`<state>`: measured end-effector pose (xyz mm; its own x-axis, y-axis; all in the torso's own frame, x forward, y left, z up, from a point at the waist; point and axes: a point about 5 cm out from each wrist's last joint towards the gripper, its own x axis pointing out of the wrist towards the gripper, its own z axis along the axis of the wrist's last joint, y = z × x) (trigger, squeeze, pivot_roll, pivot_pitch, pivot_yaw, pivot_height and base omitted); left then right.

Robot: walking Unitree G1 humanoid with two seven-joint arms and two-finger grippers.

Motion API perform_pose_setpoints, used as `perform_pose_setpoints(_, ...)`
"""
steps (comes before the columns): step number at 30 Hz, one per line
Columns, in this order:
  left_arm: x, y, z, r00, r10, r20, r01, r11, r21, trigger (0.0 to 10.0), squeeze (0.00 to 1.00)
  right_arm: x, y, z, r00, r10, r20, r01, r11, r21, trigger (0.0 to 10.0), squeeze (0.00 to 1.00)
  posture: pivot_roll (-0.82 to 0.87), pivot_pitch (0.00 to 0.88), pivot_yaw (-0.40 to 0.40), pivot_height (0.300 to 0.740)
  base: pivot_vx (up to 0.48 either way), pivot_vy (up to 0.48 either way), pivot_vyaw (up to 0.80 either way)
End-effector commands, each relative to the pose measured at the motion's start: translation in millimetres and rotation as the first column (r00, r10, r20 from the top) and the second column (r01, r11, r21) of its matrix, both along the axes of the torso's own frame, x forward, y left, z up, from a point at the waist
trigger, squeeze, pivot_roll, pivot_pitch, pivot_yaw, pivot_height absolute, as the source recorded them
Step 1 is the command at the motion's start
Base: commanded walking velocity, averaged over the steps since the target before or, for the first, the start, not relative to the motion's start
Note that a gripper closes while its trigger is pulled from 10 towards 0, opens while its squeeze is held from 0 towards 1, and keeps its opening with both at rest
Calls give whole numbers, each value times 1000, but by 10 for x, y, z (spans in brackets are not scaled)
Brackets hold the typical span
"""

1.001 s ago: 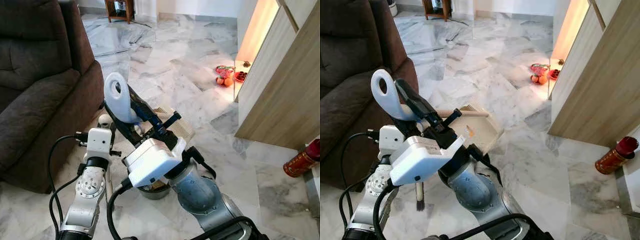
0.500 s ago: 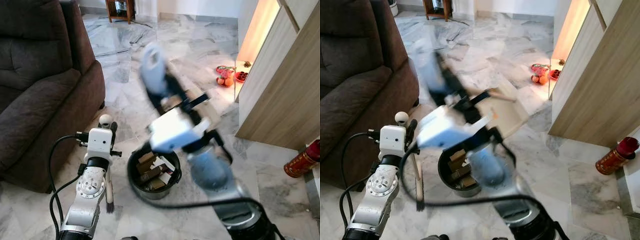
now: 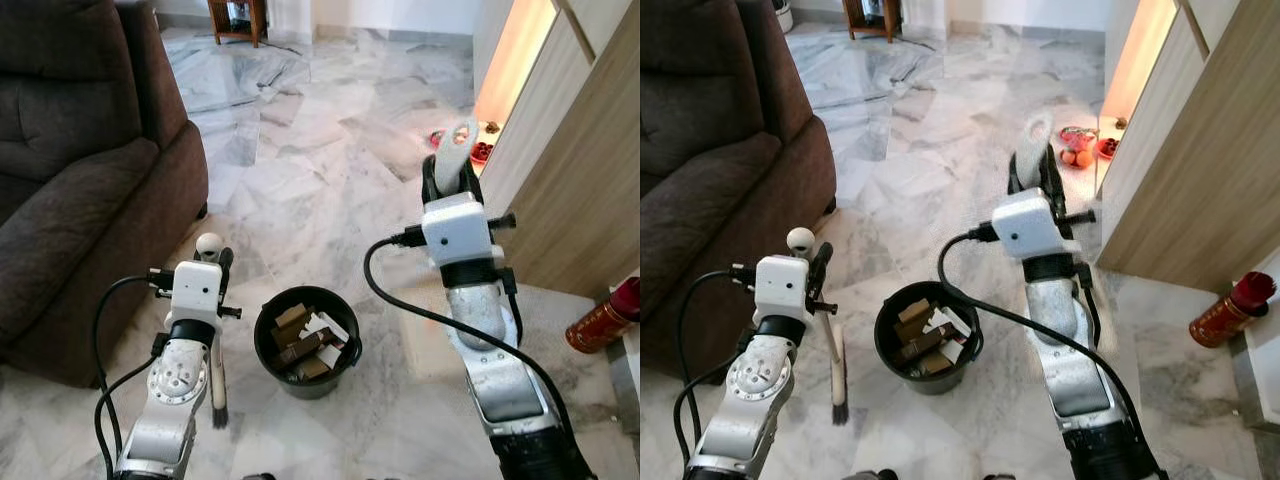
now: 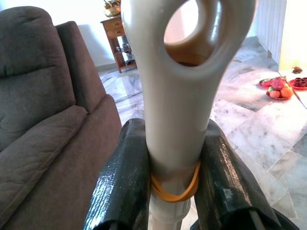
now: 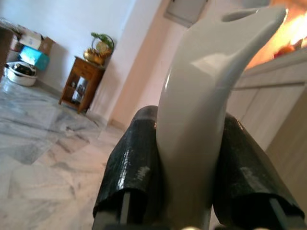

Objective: Sweep floor

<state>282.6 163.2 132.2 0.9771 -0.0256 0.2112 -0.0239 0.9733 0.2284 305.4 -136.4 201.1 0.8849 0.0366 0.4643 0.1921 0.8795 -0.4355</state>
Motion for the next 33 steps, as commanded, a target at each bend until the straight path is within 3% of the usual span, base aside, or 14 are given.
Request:
perform_pose_setpoints(1, -58, 45, 110, 998, -3, 60, 2, 1000, 15, 10000, 0, -6, -47, 48, 999, -13, 53, 11, 999, 39, 10000, 0, 94, 119, 32, 740, 0, 0, 0)
perform_pose_setpoints(4, -98, 45, 98, 999, -7, 52, 6, 1000, 13, 10000, 0, 27, -209, -187, 998, -62, -15, 64, 990, 122, 10000, 0, 97, 118, 31, 740, 0, 0, 0)
perform_pose_setpoints(10, -120, 35, 48, 999, -12, 32, 12, 1000, 1, 10000, 0, 55, -284, -413, 993, -50, -109, 72, 975, 212, 10000, 0, 82, 108, 27, 740, 0, 0, 0)
perform_pose_setpoints(33, -99, -5, 57, 999, -16, 42, 17, 1000, -22, 10000, 0, 120, -308, -509, 992, -33, -126, 63, 968, 242, 10000, 0, 85, 150, 16, 740, 0, 0, 0)
